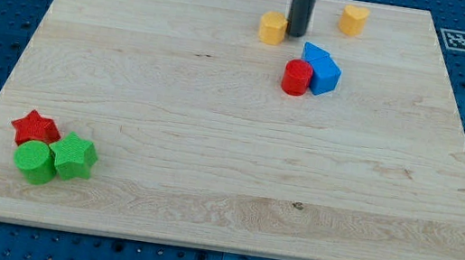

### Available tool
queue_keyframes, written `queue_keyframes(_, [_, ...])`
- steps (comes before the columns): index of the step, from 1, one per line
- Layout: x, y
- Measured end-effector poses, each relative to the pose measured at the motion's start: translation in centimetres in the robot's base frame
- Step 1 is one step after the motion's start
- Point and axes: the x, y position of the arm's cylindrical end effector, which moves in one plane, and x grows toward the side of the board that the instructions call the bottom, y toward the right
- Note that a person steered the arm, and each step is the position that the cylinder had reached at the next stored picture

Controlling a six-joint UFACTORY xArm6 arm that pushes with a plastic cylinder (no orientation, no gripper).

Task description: Push the yellow heart to the left a bit

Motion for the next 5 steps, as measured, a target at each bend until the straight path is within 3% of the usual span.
queue_keyframes(3, [2.0,-9.0])
queue_keyframes(5, [-1.0,0.1])
